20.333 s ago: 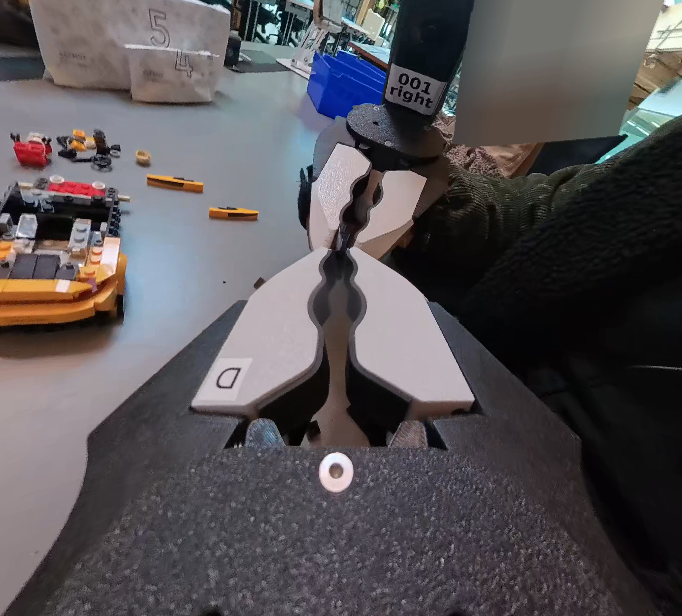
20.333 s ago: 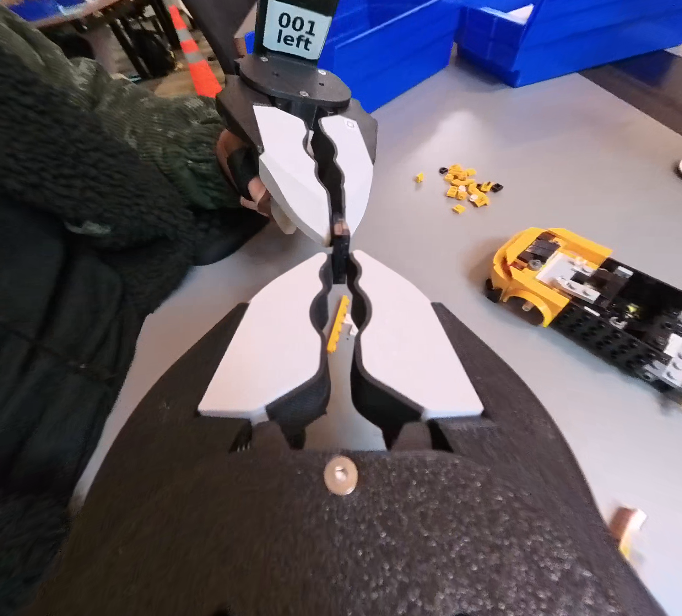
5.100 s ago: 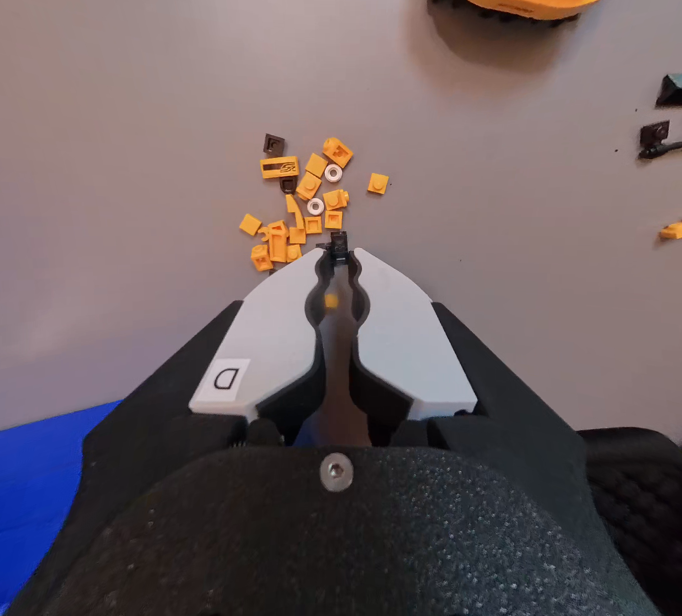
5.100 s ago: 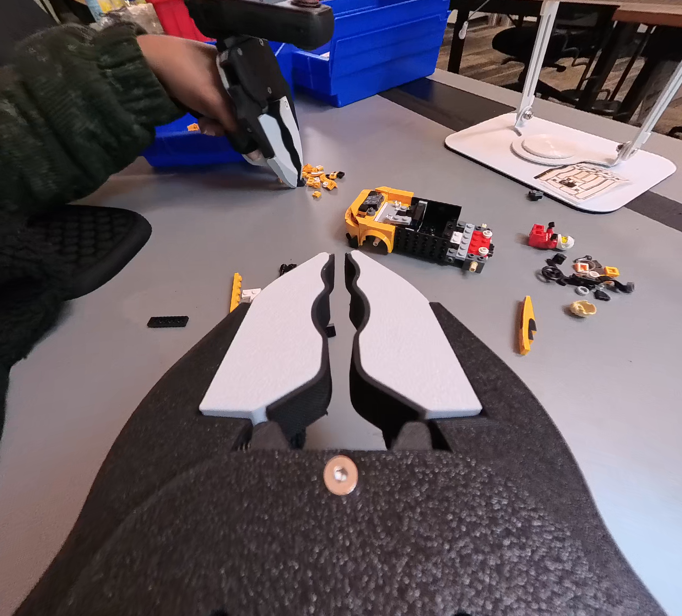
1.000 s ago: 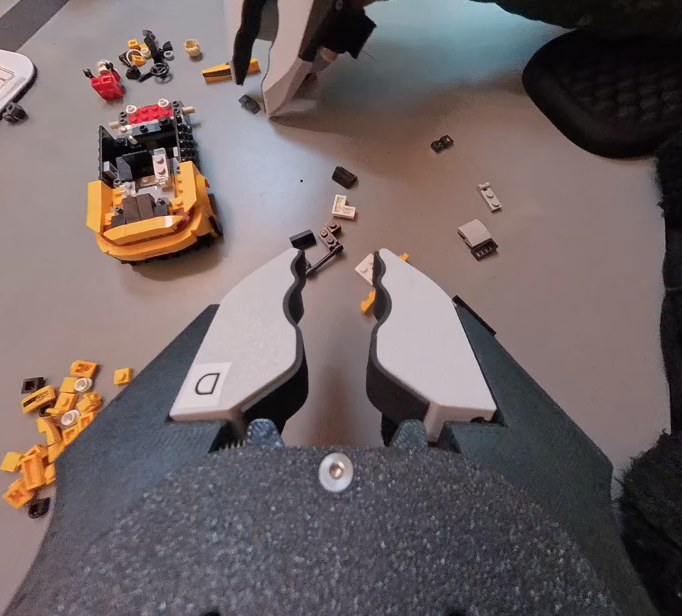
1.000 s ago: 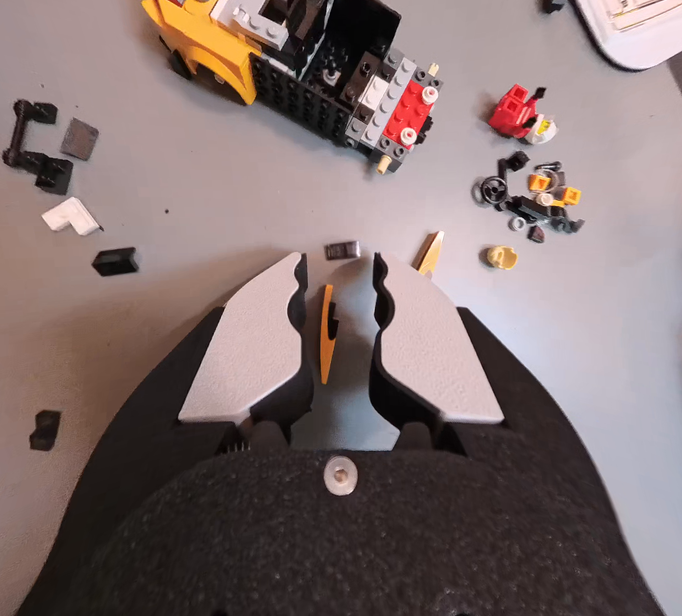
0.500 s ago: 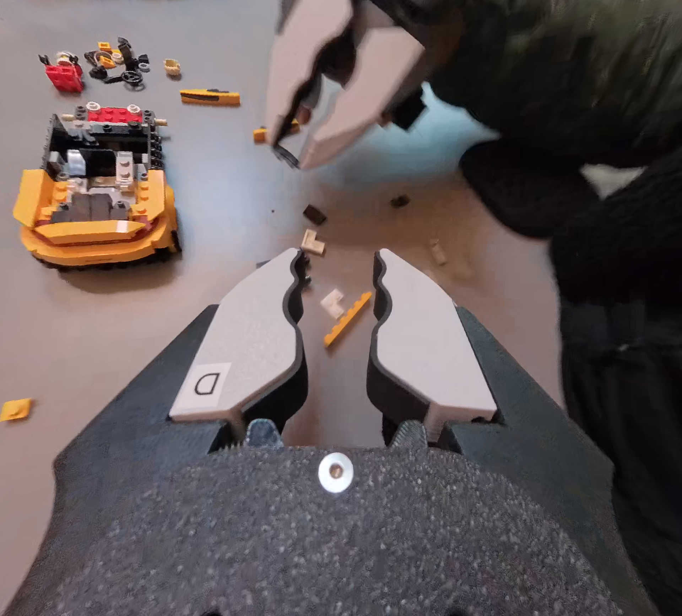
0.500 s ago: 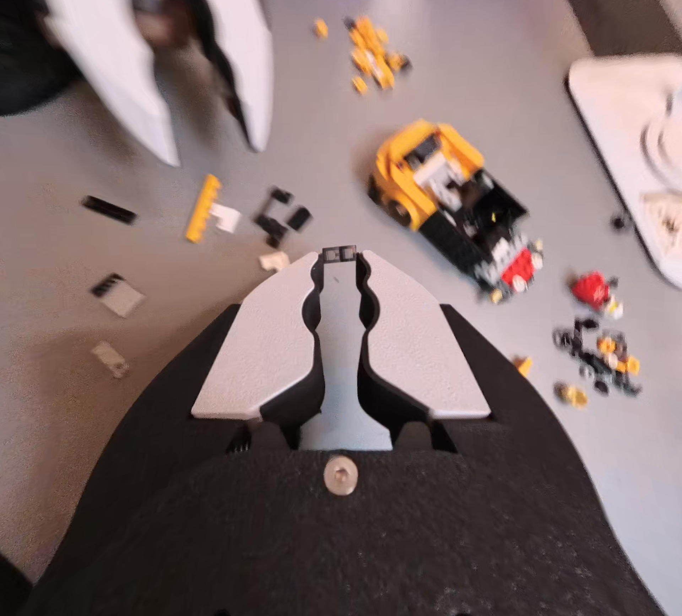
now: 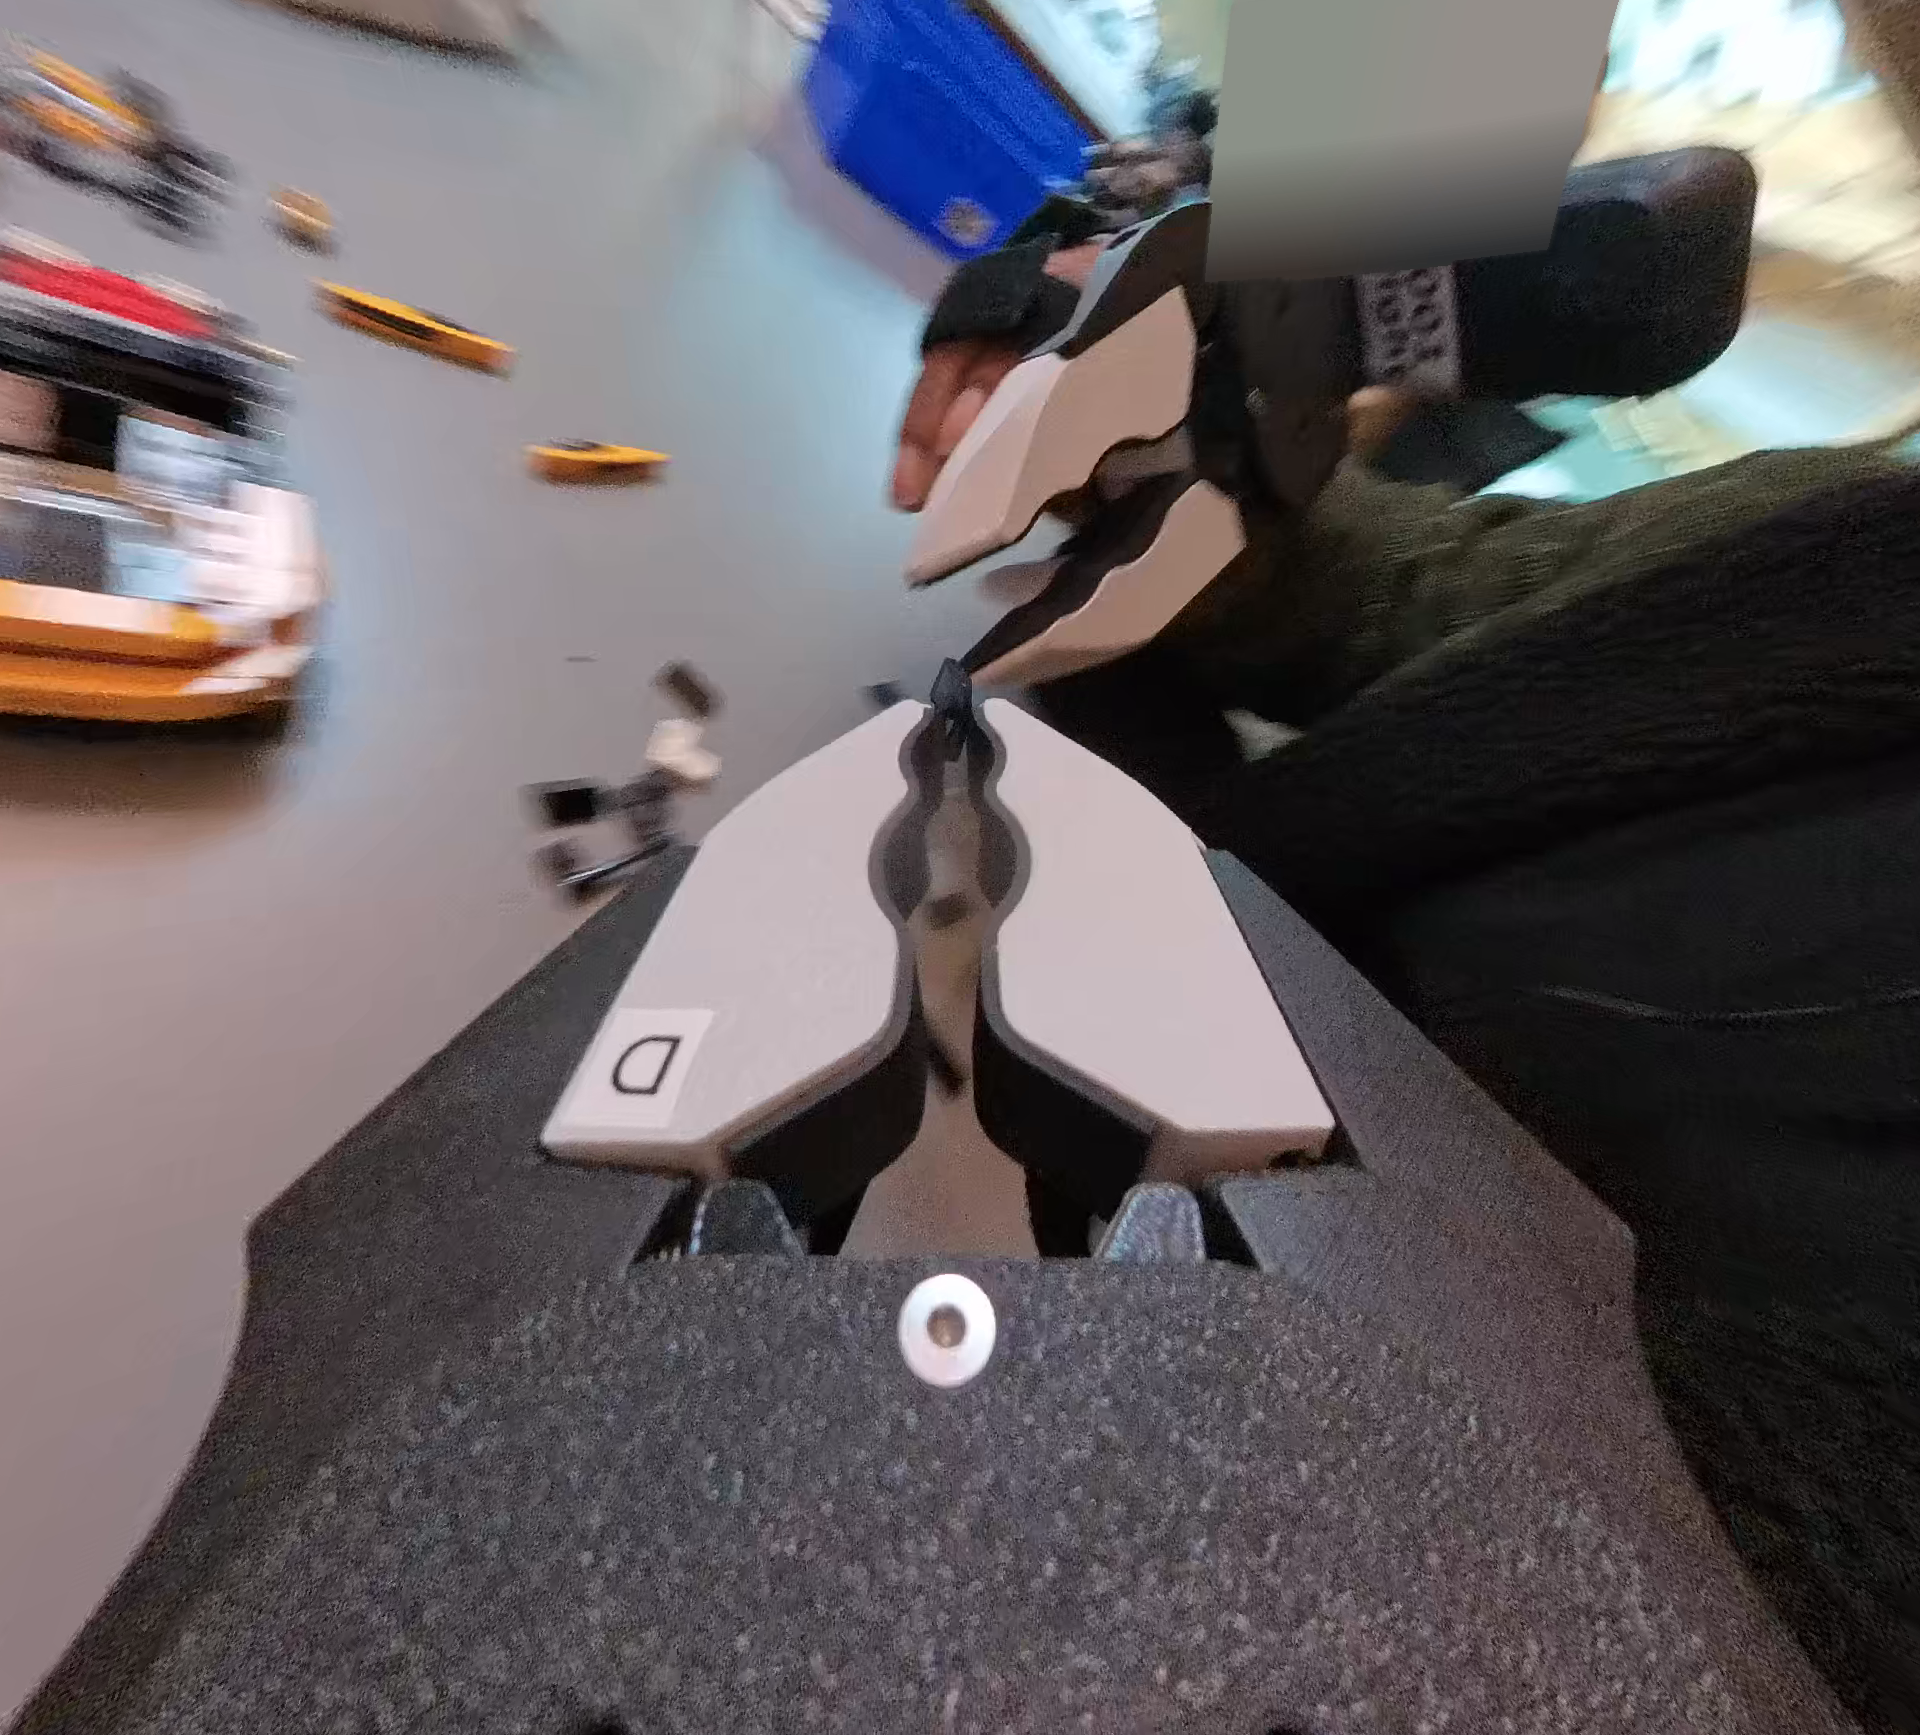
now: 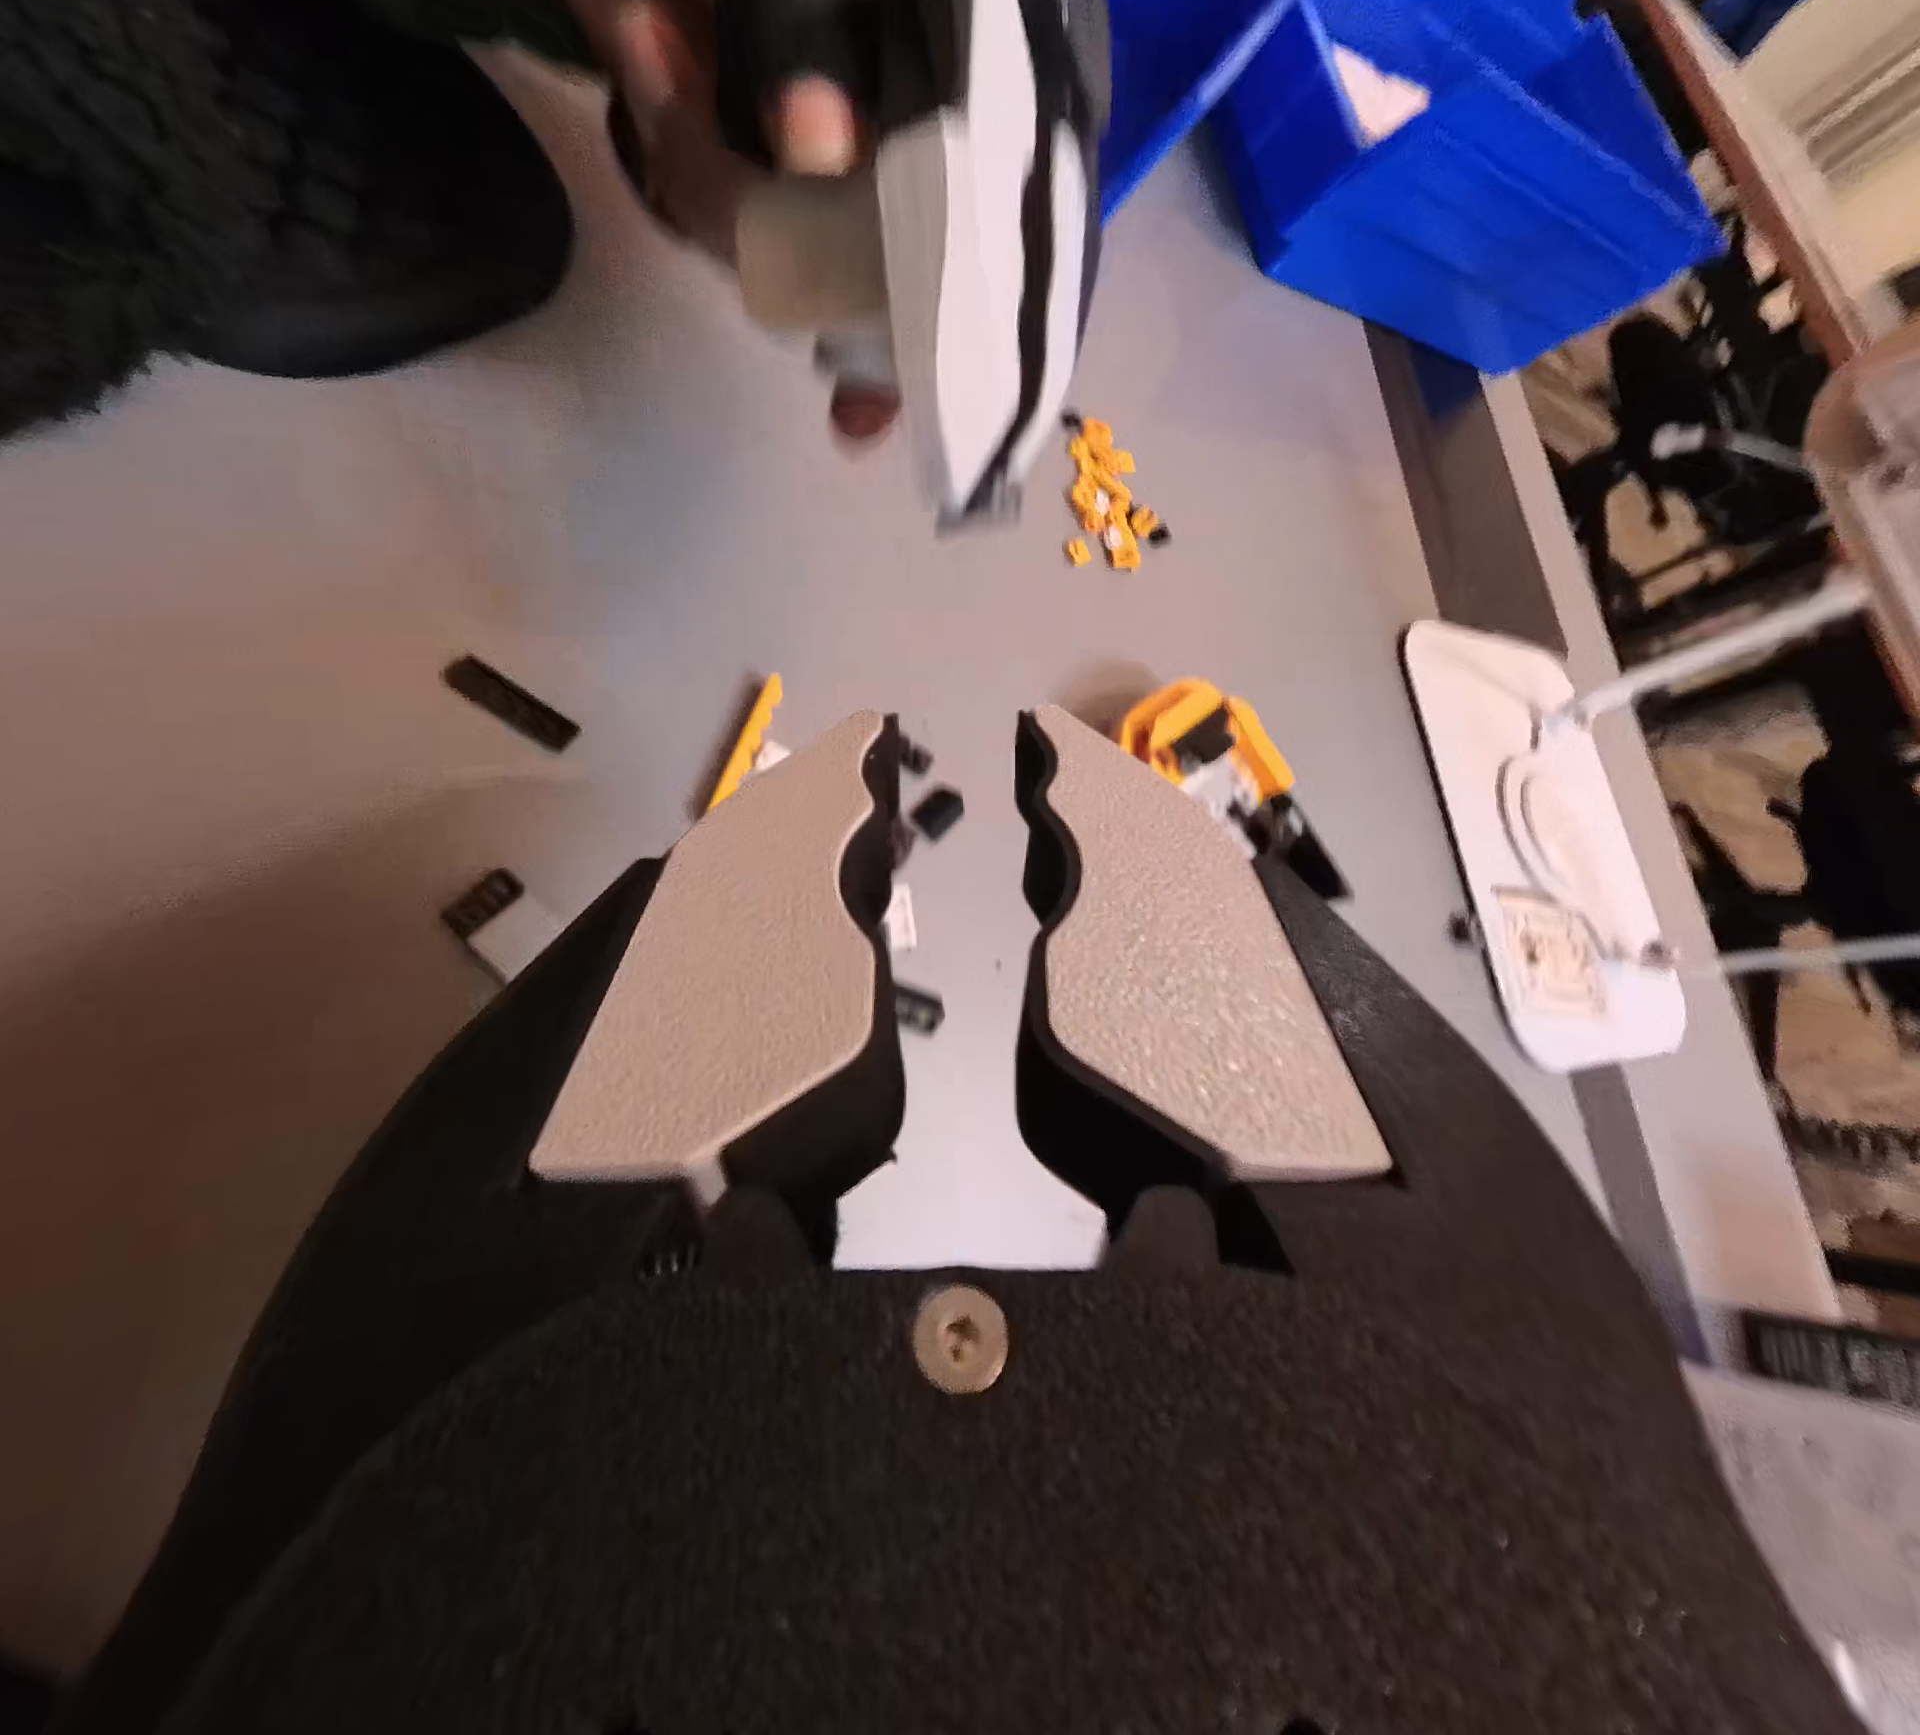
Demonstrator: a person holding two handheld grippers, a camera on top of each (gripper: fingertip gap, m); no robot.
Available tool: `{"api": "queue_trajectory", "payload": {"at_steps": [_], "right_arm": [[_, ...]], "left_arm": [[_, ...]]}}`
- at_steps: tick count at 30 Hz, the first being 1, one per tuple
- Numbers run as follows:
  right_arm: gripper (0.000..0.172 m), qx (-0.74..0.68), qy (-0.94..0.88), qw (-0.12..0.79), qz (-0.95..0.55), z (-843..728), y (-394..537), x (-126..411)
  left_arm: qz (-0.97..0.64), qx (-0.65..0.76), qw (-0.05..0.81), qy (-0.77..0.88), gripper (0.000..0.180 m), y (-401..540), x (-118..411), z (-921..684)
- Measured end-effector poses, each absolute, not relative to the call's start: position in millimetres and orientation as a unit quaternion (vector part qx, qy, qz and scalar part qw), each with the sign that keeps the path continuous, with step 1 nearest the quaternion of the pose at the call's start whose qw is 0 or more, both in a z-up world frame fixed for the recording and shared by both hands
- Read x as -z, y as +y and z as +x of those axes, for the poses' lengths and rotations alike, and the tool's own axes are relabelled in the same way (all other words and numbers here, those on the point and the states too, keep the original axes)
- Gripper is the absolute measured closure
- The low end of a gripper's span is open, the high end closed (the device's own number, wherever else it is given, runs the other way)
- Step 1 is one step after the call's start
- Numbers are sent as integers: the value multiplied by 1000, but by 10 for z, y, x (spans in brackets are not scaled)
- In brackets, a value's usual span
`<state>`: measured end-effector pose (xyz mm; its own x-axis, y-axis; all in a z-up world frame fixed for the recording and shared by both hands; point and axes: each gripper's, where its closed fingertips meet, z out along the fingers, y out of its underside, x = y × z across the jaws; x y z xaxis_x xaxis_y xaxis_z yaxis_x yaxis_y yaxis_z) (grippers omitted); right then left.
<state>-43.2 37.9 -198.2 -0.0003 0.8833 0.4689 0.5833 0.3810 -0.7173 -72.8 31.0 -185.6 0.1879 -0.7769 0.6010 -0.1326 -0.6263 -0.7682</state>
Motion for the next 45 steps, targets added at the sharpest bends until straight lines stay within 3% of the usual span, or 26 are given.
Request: {"api": "queue_trajectory", "payload": {"at_steps": [5,10,12,16,19,22,27,32,34,38,40,43,45], "right_arm": [[150,-164,-672,358,-628,200,409,2366],[143,-161,-655,238,-699,599,185,2853],[143,-157,-643,223,-716,624,156,2952],[156,-174,-619,204,-738,608,145,2996],[164,-172,-624,212,-732,569,157,2988],[164,-211,-625,278,-698,349,162,2759],[164,-255,-629,390,-622,-164,50,2242],[164,-258,-639,455,-564,-541,-62,1875],[164,-248,-644,461,-558,-591,-53,1826],[168,-240,-633,487,-552,-570,-13,1751],[159,-239,-638,472,-560,-491,-13,1817],[152,-238,-665,381,-597,-224,-56,2177],[145,-234,-683,311,-618,-42,-136,2479]], "left_arm": [[-834,130,418,336,177,814,1968,-2042],[-919,-36,324,223,173,850,2353,-3241],[-935,-45,294,195,150,817,2486,-3415],[-921,-43,333,197,125,854,2354,-3397],[-883,-16,403,240,127,865,2084,-3073],[-825,163,434,323,139,615,1903,-2206],[-742,435,342,378,151,34,1875,-985],[-723,552,256,326,152,-36,1798,-506],[-715,586,219,313,164,-64,1757,-458],[-728,549,244,330,176,2,1785,-568],[-750,483,298,340,176,140,1778,-794],[-806,283,408,324,176,521,1745,-1526],[-846,127,428,290,176,707,1785,-2167]]}}
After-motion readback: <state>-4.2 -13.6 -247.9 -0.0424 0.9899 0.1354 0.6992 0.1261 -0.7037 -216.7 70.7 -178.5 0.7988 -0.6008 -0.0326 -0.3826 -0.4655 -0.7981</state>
